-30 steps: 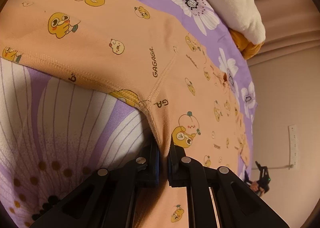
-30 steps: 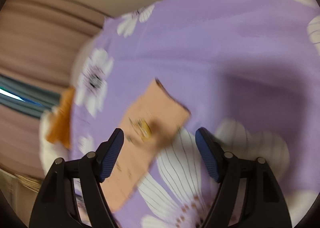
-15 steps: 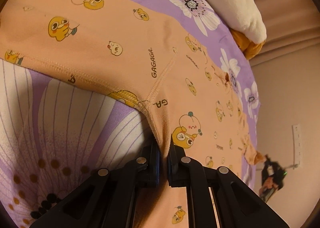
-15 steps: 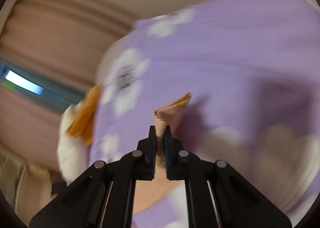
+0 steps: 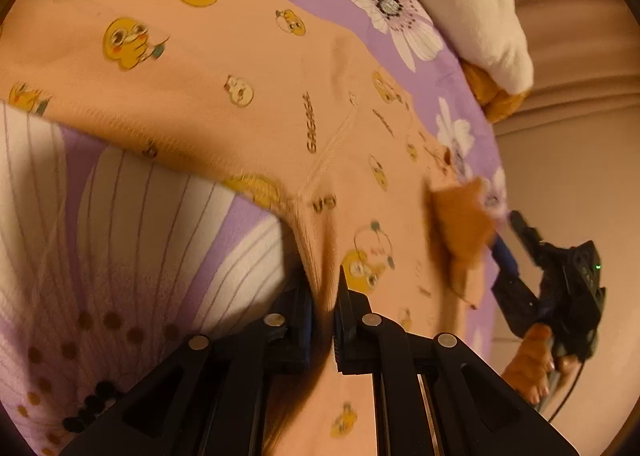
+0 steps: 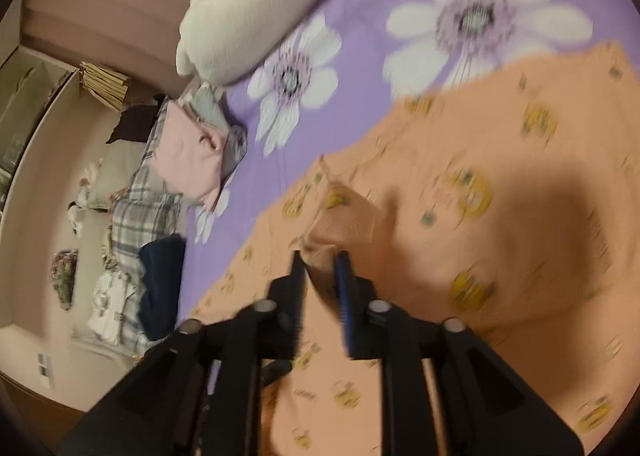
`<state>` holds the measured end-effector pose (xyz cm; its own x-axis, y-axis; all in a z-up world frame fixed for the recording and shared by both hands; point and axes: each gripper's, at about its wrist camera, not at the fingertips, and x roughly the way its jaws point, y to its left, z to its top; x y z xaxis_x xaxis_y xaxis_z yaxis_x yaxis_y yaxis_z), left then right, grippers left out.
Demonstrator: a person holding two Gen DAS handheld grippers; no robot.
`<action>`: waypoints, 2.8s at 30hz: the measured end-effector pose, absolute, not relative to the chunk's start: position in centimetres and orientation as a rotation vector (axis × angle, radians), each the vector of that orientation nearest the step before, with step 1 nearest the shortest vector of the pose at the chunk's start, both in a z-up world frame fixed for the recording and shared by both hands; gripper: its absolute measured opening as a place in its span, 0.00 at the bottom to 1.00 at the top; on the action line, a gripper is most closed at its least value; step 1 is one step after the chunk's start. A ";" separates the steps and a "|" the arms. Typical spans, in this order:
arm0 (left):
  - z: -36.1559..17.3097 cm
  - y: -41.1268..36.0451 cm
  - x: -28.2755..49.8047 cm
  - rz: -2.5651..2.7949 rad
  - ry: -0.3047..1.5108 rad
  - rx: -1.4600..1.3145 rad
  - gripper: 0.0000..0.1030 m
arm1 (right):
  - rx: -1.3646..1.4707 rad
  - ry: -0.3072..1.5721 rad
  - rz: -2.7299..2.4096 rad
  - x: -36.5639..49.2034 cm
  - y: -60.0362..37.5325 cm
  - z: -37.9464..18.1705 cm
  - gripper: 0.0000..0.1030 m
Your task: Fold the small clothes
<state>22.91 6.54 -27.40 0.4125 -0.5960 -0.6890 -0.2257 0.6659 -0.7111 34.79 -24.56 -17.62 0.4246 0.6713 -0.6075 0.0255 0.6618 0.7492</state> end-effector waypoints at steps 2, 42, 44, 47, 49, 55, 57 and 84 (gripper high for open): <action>-26.5 7.1 22.0 -0.279 1.136 -0.770 0.10 | 0.761 1.030 0.406 33.1 -26.8 -15.8 0.60; -19.7 -1.5 30.3 0.032 0.868 -0.596 0.07 | 0.342 0.974 -0.022 28.2 -33.5 -21.7 0.77; -19.9 -0.1 29.8 0.052 0.850 -0.600 0.07 | 0.285 0.948 -0.050 29.0 -33.1 -22.0 0.75; -21.6 1.7 29.1 0.082 0.861 -0.609 0.07 | 0.257 0.911 -0.129 29.2 -33.5 -22.2 0.49; -22.9 2.4 28.8 0.110 0.908 -0.615 0.07 | 0.330 0.890 -0.140 28.9 -34.8 -22.2 0.33; -23.6 4.3 28.7 0.122 0.980 -0.718 0.29 | 0.484 0.924 -0.103 28.3 -37.3 -22.3 0.22; -22.1 5.0 28.2 0.212 1.002 -0.683 0.39 | 0.498 0.961 -0.099 28.0 -37.1 -21.6 0.26; -21.9 18.3 18.4 0.129 0.817 -1.044 0.70 | 0.524 1.005 0.025 27.5 -33.9 -21.8 0.28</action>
